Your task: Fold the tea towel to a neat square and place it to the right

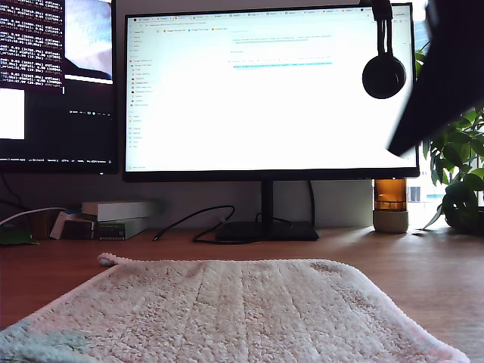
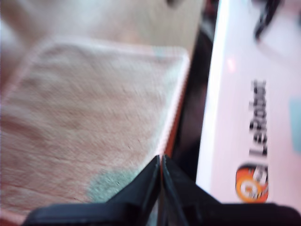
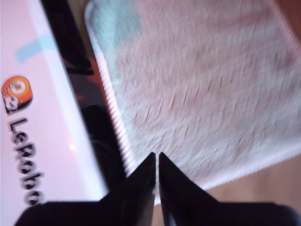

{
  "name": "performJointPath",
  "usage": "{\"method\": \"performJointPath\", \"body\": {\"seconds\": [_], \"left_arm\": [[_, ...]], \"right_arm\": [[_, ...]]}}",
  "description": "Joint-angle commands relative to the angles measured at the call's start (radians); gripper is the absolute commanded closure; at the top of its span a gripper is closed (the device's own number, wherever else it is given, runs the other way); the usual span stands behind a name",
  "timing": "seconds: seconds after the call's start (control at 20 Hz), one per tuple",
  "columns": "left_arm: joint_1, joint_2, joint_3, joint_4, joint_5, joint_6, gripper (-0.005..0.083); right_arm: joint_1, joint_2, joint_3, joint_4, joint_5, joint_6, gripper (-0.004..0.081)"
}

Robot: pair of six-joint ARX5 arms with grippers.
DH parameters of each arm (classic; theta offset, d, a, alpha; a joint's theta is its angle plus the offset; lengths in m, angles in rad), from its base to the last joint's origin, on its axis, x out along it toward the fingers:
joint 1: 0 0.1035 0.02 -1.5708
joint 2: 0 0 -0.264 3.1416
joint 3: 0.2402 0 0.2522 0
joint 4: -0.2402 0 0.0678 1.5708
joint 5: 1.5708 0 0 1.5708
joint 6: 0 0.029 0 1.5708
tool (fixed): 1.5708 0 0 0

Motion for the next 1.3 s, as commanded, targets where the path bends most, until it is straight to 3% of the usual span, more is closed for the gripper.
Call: {"method": "performJointPath", "body": {"seconds": [0.0,0.1,0.2,0.45,0.65,1.25], "left_arm": [[-0.009,0.071,-0.012,0.026,0.0,0.038,0.0756],[-0.015,0.147,-0.012,0.081,-0.016,0.079,0.0594],[-0.016,0.217,-0.012,0.113,-0.023,0.114,0.0496],[-0.037,0.344,-0.012,0.112,-0.05,0.164,0.0496],[-0.05,0.352,-0.012,0.12,-0.057,0.164,0.0496],[-0.05,0.353,-0.012,0.13,-0.064,0.163,0.0496]], "right_arm": [[0.0,0.022,-0.01,0.023,-0.003,-0.099,0.0666],[0.0,0.059,-0.01,0.048,-0.003,-0.206,0.0512],[0.0,0.117,-0.01,0.058,-0.012,-0.257,0.0508],[0.019,0.291,-0.01,-0.022,-0.036,-0.343,0.0506],[0.023,0.344,-0.01,-0.019,-0.041,-0.346,0.0463],[0.034,0.471,-0.01,0.038,-0.058,-0.346,0.0463]]}}
